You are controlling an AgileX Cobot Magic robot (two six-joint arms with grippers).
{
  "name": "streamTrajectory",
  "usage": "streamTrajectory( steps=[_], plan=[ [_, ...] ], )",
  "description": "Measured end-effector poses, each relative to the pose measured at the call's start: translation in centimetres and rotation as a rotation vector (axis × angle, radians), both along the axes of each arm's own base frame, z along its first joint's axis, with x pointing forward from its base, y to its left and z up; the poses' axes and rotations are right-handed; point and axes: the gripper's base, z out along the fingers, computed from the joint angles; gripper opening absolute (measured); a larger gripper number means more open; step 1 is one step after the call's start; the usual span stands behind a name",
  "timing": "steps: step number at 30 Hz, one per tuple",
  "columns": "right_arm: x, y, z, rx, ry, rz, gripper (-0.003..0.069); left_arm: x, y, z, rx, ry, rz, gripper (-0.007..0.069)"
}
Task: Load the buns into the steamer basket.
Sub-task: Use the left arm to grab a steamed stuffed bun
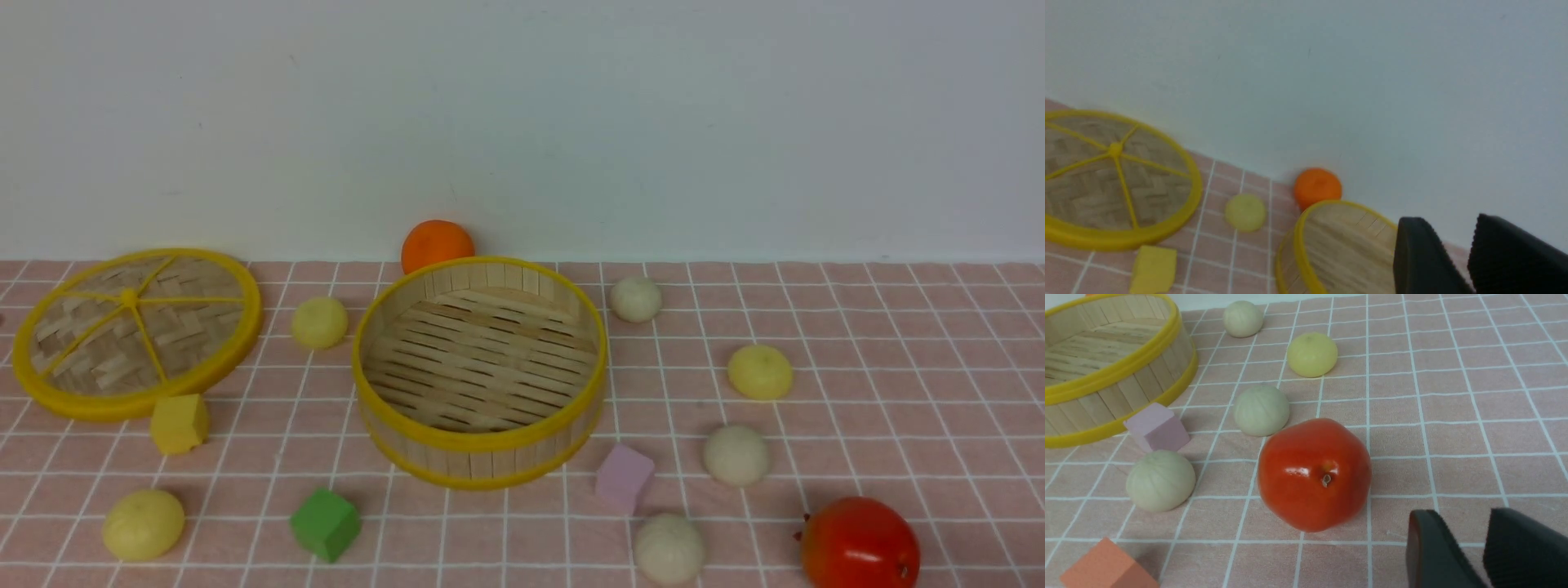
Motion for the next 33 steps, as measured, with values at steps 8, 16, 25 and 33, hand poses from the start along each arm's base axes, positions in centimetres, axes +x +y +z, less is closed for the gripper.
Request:
streamTrajectory(
  steps=[8, 16, 25, 33],
  plan=[
    [0.0, 0.0, 0.0, 0.0, 0.0, 0.0, 0.0241, 4.2, -0.3, -2.7, 0.158, 0.235, -0.025, 0.0238],
    [0.0, 0.0, 0.0, 0.0, 0.0, 0.0, 0.0241, 9.8, 0.2, -6.3, -0.003, 0.669, 0.047, 0.024],
    [0.0, 0.0, 0.0, 0.0, 0.0, 0.0, 0.0241, 16.1, 3.4, -9.0, 0.083, 1.039, 0.077, 0.024],
    [0.0, 0.0, 0.0, 0.0, 0.0, 0.0, 0.0241, 18.3, 3.4, -12.6, 0.158, 1.138, 0.004, 0.024]
  ],
)
